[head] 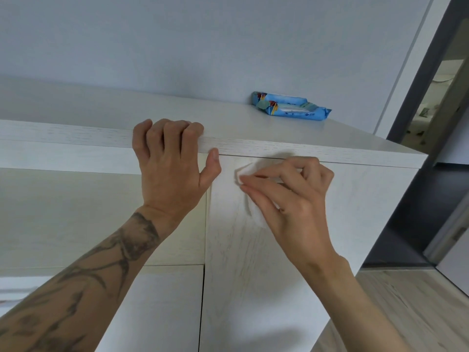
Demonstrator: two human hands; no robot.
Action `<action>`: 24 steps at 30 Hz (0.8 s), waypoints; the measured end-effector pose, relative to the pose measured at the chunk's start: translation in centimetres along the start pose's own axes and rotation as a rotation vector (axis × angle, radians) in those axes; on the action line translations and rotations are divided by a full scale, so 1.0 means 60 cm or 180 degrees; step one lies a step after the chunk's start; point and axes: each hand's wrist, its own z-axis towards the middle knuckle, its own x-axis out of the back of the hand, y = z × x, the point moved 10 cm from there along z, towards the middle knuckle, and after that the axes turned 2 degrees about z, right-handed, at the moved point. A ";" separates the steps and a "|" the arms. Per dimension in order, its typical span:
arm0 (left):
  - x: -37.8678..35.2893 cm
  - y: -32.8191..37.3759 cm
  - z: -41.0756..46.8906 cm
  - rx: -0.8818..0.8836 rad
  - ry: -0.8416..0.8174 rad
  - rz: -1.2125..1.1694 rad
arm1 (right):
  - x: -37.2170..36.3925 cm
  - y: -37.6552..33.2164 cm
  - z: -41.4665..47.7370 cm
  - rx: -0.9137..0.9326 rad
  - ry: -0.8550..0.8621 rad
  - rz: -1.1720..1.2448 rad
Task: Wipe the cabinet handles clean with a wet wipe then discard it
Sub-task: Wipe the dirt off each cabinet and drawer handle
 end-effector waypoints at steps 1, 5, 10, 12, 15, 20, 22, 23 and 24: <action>0.001 -0.001 0.000 0.0015 -0.0023 -0.0014 | 0.007 0.003 -0.003 0.0032 0.0050 0.0058; 0.003 0.000 0.000 0.0071 -0.0124 -0.0030 | 0.053 0.052 -0.031 -0.0208 0.0232 0.0072; 0.005 0.001 -0.002 0.0047 -0.0141 -0.0023 | 0.100 0.098 -0.059 -0.0500 0.0485 -0.0235; 0.009 0.000 -0.002 0.0022 -0.0121 -0.0083 | 0.109 0.109 -0.075 -0.0722 0.0618 -0.0181; 0.013 -0.001 -0.006 -0.0050 -0.0141 -0.0116 | 0.101 0.107 -0.112 -0.0982 0.0634 0.0049; 0.032 -0.006 -0.063 -0.0236 -0.0288 -0.0329 | 0.043 0.061 -0.170 -0.0933 0.0452 0.0336; 0.047 -0.022 -0.108 -0.0330 -0.0529 -0.0301 | 0.007 0.044 -0.183 -0.1038 0.0369 0.0560; 0.053 -0.036 -0.133 -0.0371 -0.0707 -0.0272 | -0.012 0.030 -0.187 -0.1058 0.0338 0.0675; 0.059 -0.056 -0.156 -0.0396 -0.0895 -0.0220 | -0.031 0.013 -0.189 -0.1031 0.0308 0.0770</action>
